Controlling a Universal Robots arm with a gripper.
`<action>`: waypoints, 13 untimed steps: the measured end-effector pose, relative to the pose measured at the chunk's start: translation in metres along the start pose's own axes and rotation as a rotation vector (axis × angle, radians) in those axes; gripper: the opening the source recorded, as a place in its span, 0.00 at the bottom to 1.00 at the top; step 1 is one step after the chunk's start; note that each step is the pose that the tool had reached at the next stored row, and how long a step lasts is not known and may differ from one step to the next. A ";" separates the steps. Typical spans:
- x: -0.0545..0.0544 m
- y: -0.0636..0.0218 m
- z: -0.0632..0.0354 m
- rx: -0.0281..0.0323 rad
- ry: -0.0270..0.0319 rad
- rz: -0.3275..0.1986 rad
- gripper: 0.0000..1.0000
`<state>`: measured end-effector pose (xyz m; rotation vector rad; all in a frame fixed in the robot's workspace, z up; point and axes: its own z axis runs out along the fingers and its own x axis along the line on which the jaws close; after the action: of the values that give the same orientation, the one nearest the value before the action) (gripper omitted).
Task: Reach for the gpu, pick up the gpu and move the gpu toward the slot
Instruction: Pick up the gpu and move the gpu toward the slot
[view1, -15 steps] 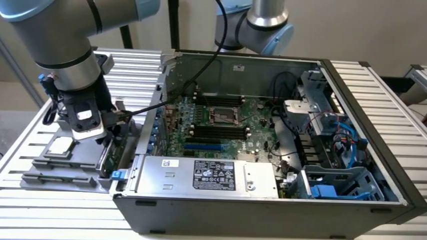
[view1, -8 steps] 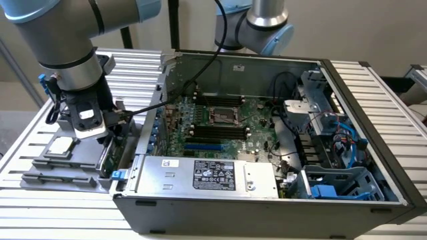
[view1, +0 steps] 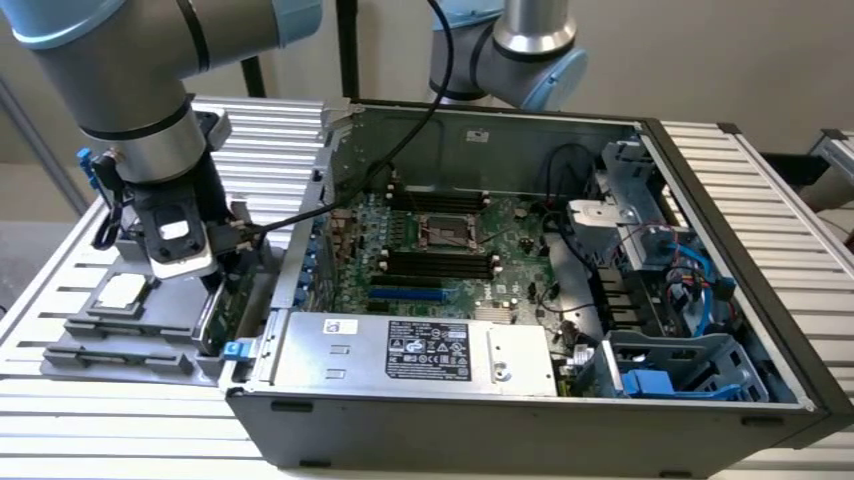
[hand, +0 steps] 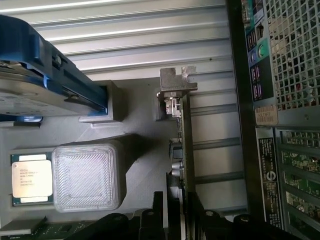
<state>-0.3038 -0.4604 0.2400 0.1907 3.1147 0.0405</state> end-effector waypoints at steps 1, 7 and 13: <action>0.000 0.0001 0.0001 0.0004 -0.0001 0.000 0.33; 0.000 0.0004 0.0003 0.0025 -0.0004 0.000 0.27; 0.000 0.0004 0.0002 -0.0023 -0.0001 0.000 0.27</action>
<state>-0.3038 -0.4600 0.2398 0.1908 3.1144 0.0440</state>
